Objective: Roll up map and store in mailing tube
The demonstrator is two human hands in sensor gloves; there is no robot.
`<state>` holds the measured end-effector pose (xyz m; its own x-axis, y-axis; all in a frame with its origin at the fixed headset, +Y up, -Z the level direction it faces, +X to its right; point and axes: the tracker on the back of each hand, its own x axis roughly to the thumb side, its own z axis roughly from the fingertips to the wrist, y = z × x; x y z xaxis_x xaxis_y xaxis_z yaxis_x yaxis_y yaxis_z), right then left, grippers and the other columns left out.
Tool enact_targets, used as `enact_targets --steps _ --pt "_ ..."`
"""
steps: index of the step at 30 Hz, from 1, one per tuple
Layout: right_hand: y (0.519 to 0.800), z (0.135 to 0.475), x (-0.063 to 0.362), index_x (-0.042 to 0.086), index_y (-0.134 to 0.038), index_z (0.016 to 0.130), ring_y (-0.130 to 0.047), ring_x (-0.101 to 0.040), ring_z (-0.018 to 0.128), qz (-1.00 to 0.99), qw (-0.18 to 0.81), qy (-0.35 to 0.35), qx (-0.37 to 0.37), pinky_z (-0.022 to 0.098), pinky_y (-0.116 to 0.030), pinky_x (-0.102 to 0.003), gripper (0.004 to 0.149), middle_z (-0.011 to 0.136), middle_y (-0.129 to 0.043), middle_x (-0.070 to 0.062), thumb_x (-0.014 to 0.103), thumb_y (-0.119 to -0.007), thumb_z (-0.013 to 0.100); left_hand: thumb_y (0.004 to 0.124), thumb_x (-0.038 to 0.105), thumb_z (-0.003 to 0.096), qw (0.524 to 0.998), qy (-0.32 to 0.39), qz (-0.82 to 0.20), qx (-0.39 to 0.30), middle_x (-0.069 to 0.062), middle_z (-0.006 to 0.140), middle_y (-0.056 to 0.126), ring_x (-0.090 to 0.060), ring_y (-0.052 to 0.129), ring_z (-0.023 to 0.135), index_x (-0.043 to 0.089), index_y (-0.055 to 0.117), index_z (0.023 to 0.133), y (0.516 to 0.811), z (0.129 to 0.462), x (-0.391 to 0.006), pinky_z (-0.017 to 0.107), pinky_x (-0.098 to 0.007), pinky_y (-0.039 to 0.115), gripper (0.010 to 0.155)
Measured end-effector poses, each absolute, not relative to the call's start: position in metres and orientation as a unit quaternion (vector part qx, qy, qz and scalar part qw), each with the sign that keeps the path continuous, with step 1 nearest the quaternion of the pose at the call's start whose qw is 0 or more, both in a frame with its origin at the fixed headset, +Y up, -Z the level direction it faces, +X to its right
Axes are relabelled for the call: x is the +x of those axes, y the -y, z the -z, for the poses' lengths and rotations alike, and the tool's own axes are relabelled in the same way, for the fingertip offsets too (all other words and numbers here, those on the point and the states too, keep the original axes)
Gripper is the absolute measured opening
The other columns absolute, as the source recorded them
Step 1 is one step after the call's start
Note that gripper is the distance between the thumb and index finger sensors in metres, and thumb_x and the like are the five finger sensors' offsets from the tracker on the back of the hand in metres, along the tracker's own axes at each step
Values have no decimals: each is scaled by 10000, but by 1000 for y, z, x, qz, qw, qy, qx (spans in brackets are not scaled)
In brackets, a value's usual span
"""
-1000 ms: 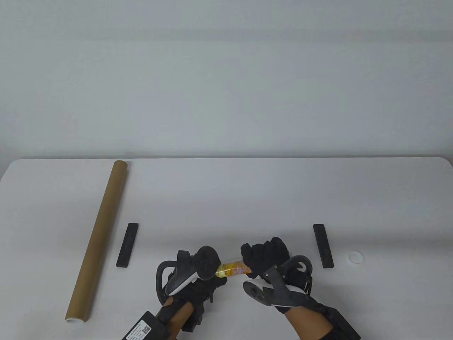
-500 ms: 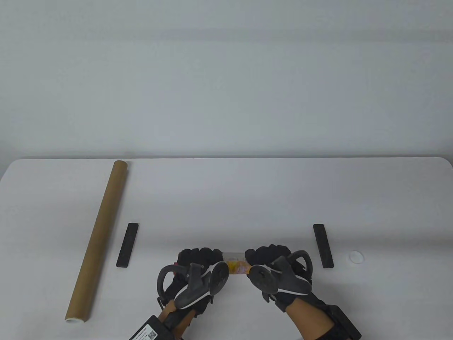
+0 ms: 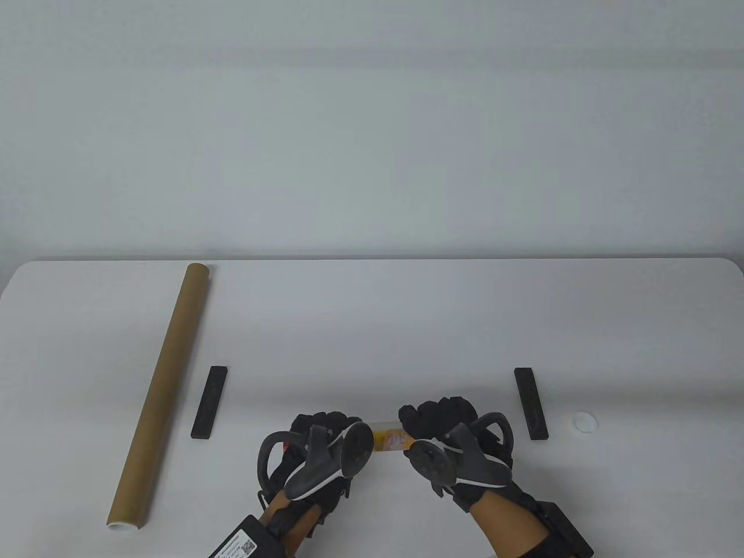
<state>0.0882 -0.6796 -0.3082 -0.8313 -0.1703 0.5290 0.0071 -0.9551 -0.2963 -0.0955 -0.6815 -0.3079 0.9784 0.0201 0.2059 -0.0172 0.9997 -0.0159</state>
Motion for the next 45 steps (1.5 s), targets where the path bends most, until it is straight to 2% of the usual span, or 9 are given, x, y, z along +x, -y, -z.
enact_targets --steps 6,9,17,22,27,30,38,42,45 --pt "678 301 82 145 -827 957 -942 -326 632 934 95 -177 -296 604 -701 -604 645 752 -889 -63 456 -972 411 965 617 321 986 98 -85 -108 90 576 965 -143 1021 511 406 895 717 690 318 -105 621 -378 794 454" --pt "679 303 81 143 -855 919 -959 -307 563 936 92 -164 -296 573 -735 -587 598 697 -909 -51 448 -968 417 964 614 323 985 106 -83 -106 87 586 960 -149 1014 523 401 890 725 692 318 -105 629 -381 784 461" --pt "686 321 92 98 -877 894 -973 -309 494 958 2 -73 -277 523 -762 -588 559 644 -933 -65 415 -959 441 924 660 314 991 121 33 40 87 728 939 -171 1006 662 410 830 830 686 307 -96 677 -404 759 581" --pt "693 331 100 83 -885 887 -975 -314 480 957 -79 2 -280 506 -764 -593 557 635 -936 -73 409 -963 442 961 648 276 979 149 68 122 91 607 986 -144 1046 540 396 892 753 684 301 -93 627 -376 802 543" --pt "695 331 100 90 -881 893 -975 -315 496 956 -72 4 -285 513 -759 -593 565 644 -933 -73 421 -960 442 964 643 283 983 147 72 87 95 570 978 -135 1039 502 406 897 709 684 303 -92 613 -367 810 493" --pt "695 326 97 100 -871 913 -978 -327 548 956 -40 -33 -289 538 -746 -595 588 682 -929 -79 434 -961 437 966 637 291 987 139 57 54 94 563 973 -138 1036 493 407 899 697 686 306 -93 610 -366 810 471" --pt "685 306 85 146 -837 950 -957 -332 647 937 80 -164 -299 600 -709 -603 625 765 -900 -71 441 -972 416 964 636 306 983 106 -81 -125 85 566 978 -142 1041 493 394 901 708 695 322 -109 605 -369 817 473" --pt "684 305 82 156 -867 900 -981 -289 562 935 92 -165 -301 572 -751 -569 580 690 -926 -36 437 -984 406 964 635 308 979 113 -95 -144 84 568 978 -143 1039 496 392 901 711 697 324 -112 608 -369 812 476" --pt "686 308 83 157 -882 874 -984 -284 525 939 86 -149 -298 552 -763 -567 545 664 -933 -36 424 -985 410 960 634 308 986 116 -73 -96 74 594 980 -156 1039 524 379 896 740 697 320 -109 618 -380 801 506"
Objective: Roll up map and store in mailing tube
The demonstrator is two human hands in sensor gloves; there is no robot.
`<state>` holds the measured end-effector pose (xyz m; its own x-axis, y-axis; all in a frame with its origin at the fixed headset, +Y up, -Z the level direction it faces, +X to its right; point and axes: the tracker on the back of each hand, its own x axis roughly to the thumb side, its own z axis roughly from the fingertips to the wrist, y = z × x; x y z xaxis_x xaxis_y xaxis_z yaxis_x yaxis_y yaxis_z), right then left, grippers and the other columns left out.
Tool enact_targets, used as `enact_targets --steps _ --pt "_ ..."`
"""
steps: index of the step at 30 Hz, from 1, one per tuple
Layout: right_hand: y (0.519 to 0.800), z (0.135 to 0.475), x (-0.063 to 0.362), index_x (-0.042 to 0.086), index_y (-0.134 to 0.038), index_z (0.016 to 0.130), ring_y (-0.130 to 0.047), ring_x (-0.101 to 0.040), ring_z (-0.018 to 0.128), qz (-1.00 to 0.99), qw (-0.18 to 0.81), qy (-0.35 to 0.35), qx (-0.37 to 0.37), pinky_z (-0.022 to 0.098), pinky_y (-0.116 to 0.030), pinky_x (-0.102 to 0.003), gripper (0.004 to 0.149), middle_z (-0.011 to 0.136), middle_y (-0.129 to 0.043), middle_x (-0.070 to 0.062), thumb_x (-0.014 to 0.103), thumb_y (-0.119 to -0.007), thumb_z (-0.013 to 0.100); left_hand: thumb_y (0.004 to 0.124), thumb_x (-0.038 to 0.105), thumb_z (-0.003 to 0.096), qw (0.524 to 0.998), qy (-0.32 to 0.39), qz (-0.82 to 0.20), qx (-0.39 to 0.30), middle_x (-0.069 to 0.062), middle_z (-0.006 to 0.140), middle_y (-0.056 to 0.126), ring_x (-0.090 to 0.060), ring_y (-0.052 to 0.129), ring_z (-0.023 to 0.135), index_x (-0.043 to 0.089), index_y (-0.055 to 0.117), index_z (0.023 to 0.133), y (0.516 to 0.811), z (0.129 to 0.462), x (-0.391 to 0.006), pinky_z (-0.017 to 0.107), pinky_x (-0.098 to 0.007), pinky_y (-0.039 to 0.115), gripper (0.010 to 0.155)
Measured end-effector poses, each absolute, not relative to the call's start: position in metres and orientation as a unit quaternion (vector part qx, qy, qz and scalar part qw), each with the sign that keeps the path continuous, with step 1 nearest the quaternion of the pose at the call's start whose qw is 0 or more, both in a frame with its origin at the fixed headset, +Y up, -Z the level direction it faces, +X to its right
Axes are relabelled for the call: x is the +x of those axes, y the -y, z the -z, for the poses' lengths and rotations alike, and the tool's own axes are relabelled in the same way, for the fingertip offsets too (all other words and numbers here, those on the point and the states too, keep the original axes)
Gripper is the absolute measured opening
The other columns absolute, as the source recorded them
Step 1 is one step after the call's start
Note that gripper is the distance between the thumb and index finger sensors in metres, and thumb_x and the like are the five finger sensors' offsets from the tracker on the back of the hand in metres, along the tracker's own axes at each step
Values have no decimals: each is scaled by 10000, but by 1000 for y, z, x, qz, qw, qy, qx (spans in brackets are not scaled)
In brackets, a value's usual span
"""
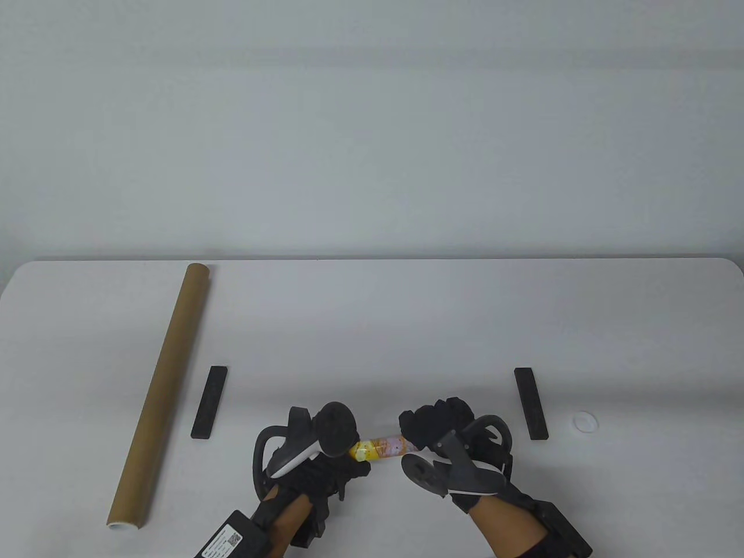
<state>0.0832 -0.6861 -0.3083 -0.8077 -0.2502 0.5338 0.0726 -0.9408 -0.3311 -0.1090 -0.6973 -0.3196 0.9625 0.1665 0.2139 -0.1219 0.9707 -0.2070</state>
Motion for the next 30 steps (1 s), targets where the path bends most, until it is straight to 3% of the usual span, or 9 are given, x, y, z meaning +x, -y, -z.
enact_targets --steps 7,11,20,30 --pt "690 324 94 131 -902 850 -995 -285 479 957 -15 -53 -283 509 -784 -568 520 629 -947 -47 407 -989 417 957 637 296 988 129 57 60 91 652 960 -149 1029 583 399 861 781 686 304 -94 646 -383 785 549" --pt "693 330 99 128 -904 846 -990 -302 469 957 -60 -10 -283 493 -772 -587 526 624 -947 -57 419 -982 415 964 635 286 983 133 85 92 100 626 963 -132 1032 553 407 863 767 684 301 -90 637 -373 793 541" --pt "692 324 97 123 -881 889 -995 -297 531 955 -34 -47 -291 533 -767 -572 567 669 -939 -56 421 -985 418 980 626 291 988 129 68 45 100 555 967 -131 1031 483 413 890 688 684 305 -93 612 -366 808 459" --pt "684 307 87 130 -823 960 -975 -308 607 939 69 -154 -300 584 -733 -582 651 734 -915 -58 429 -989 406 975 631 302 988 106 -48 -98 100 557 967 -129 1033 481 409 887 696 692 319 -108 608 -363 810 461"
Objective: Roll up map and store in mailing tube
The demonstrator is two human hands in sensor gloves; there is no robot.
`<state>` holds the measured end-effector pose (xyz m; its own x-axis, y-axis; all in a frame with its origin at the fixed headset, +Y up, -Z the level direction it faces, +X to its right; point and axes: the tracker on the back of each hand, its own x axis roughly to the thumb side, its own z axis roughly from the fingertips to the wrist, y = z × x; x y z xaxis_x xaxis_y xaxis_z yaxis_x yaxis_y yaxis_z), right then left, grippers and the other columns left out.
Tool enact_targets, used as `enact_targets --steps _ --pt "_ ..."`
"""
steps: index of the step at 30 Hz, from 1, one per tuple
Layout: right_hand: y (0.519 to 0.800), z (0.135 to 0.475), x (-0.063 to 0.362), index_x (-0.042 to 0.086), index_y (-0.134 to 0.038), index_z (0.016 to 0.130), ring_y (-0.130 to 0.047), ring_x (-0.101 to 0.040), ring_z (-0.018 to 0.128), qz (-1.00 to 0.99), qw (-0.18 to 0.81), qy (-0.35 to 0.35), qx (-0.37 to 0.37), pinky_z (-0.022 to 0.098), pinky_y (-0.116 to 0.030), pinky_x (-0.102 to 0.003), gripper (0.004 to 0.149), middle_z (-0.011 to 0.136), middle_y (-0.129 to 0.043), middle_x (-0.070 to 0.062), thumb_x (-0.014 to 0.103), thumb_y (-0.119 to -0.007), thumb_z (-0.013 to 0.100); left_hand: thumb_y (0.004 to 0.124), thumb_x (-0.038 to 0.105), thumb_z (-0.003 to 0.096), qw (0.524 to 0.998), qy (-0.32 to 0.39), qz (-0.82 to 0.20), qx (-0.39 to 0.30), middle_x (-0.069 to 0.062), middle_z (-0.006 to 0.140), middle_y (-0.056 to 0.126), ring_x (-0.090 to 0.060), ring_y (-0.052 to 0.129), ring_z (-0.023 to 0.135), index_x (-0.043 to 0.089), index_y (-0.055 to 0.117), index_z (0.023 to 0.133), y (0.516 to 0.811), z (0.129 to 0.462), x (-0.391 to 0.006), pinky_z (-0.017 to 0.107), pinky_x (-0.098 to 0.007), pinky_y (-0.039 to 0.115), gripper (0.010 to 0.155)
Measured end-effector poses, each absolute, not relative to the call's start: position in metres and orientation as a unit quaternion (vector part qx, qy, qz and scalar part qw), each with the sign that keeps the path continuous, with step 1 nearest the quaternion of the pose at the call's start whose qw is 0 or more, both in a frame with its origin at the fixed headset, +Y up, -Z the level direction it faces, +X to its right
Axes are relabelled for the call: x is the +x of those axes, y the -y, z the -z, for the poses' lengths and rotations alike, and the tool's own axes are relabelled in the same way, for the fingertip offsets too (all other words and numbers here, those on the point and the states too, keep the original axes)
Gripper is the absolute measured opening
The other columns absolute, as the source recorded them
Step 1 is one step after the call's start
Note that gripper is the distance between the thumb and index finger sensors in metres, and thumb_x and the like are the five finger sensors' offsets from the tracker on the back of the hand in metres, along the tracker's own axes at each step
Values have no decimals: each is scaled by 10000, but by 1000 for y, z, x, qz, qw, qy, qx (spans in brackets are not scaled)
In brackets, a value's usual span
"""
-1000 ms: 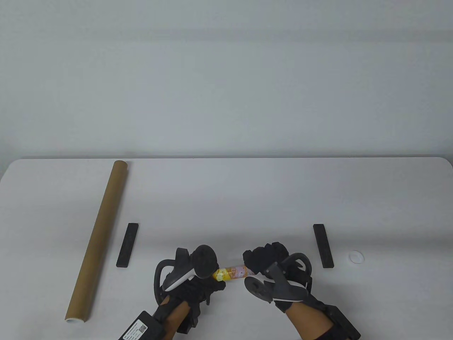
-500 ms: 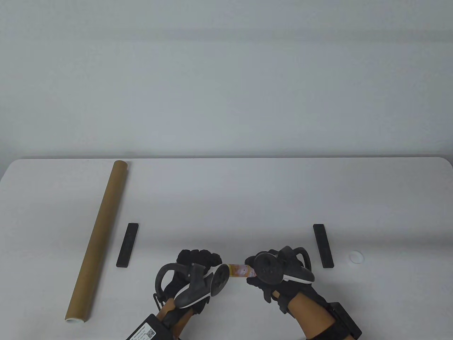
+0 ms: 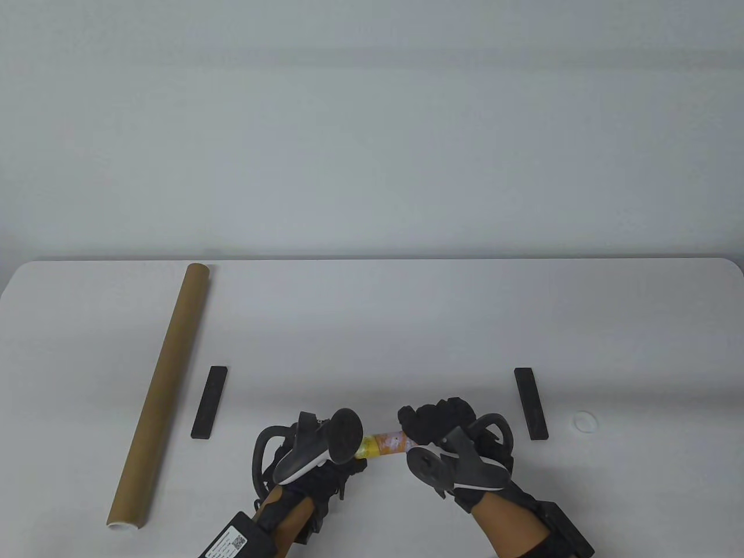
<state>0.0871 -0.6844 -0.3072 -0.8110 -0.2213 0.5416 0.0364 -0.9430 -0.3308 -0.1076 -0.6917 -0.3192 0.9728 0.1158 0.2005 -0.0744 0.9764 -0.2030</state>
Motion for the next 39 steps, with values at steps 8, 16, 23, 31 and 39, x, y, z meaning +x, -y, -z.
enact_targets --steps 8,16,23,31,39 --pt "685 310 87 143 -871 884 -991 -263 502 942 75 -129 -301 539 -778 -553 583 641 -936 -20 426 -1004 392 977 628 300 984 116 -64 -123 97 558 969 -132 1034 483 402 888 701 697 322 -107 610 -365 808 469" --pt "684 310 87 146 -885 862 -989 -264 478 943 78 -129 -297 527 -782 -554 549 623 -939 -21 413 -1004 398 968 631 302 989 116 -47 -79 87 602 968 -145 1035 529 392 878 741 696 318 -104 626 -377 797 508" --pt "682 313 90 134 -887 860 -993 -265 464 949 63 -120 -283 512 -789 -554 545 616 -942 -26 410 -999 404 951 644 308 994 109 -8 -5 81 702 945 -167 1017 628 396 834 824 689 309 -99 664 -395 767 585" --pt "684 321 98 127 -892 855 -995 -266 454 958 -3 -72 -279 498 -793 -555 542 607 -946 -31 409 -999 404 961 635 295 991 113 34 67 107 662 947 -137 1013 581 412 808 850 684 302 -93 654 -381 775 617" --pt "686 321 99 126 -879 878 -1000 -267 493 956 -8 -78 -284 516 -788 -552 573 635 -945 -30 424 -997 403 975 625 296 991 116 47 52 112 574 970 -130 1022 496 423 873 734 682 302 -91 620 -370 798 493"
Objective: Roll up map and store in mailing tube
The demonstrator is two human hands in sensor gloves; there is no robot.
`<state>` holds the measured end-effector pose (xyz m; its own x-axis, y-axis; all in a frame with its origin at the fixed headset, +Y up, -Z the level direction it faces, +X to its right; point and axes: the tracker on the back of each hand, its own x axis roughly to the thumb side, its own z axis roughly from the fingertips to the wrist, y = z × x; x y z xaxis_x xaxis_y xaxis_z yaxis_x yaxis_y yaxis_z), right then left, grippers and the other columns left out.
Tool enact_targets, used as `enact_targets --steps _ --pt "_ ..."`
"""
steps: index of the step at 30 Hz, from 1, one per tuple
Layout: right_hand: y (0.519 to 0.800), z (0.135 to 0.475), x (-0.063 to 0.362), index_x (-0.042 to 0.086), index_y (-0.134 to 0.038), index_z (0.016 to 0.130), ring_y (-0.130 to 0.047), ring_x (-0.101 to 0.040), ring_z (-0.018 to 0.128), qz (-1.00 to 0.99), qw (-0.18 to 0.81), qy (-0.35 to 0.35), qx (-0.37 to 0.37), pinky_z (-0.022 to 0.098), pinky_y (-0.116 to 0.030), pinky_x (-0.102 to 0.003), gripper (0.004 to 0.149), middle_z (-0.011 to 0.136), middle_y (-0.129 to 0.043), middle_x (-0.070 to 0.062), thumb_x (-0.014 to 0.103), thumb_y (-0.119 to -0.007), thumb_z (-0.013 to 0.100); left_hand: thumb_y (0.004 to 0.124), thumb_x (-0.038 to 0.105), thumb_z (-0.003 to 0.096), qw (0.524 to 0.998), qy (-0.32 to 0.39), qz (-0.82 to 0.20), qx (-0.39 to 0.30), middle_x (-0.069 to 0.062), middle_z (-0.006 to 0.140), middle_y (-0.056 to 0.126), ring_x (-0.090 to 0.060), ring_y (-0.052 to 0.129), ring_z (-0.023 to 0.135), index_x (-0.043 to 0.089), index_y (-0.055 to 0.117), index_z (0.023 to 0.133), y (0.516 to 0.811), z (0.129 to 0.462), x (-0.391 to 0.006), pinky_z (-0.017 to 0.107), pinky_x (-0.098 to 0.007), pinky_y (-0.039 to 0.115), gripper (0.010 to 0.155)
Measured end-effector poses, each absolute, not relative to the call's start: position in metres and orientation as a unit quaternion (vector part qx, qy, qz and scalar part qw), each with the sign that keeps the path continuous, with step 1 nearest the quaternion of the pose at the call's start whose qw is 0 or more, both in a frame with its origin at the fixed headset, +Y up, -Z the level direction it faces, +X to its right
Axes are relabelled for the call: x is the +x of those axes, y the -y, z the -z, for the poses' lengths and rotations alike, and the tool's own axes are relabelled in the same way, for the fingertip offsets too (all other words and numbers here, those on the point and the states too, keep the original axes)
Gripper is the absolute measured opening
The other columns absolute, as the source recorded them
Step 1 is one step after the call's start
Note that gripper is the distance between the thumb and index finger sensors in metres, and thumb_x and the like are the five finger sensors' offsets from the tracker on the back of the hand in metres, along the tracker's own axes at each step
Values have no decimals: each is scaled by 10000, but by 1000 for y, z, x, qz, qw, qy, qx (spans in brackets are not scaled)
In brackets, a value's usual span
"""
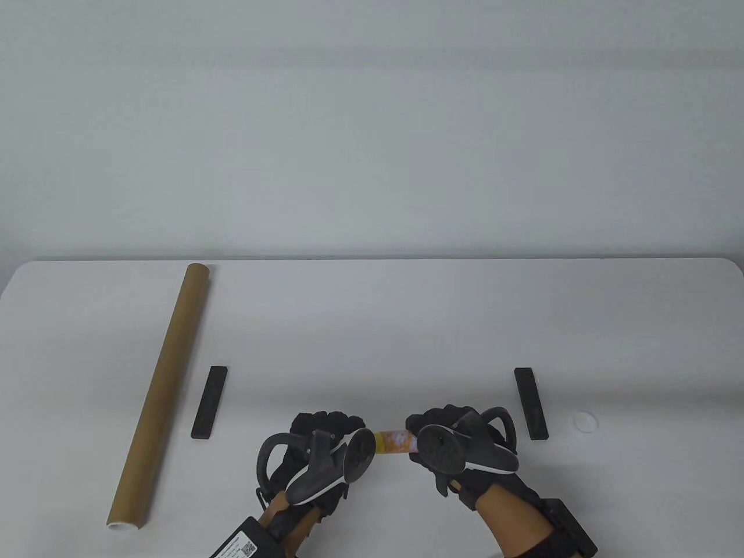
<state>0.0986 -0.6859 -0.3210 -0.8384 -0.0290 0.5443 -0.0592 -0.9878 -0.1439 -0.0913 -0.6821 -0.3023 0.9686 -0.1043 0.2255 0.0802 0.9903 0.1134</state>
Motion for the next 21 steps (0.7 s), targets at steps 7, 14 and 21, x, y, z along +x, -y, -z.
enact_targets --steps 7,14,21 --pt "683 312 92 121 -830 948 -988 -314 613 -947 -56 142 284 574 -743 -580 647 739 -926 -62 446 -984 410 970 628 305 994 99 -14 -44 111 570 971 -127 1027 489 419 875 731 686 312 -100 615 -369 803 484" --pt "683 310 89 138 -859 903 -1004 -268 529 -944 -69 148 287 543 -780 -550 607 652 -944 -18 440 -997 395 974 625 305 990 103 -43 -90 109 567 972 -132 1026 489 416 878 727 690 318 -105 616 -372 801 480" --pt "688 317 91 136 -874 879 -996 -265 482 -952 -45 106 285 517 -789 -552 569 619 -942 -22 424 -996 403 965 635 299 993 109 -11 -37 95 628 968 -144 1029 554 403 859 782 692 314 -101 639 -386 787 546"
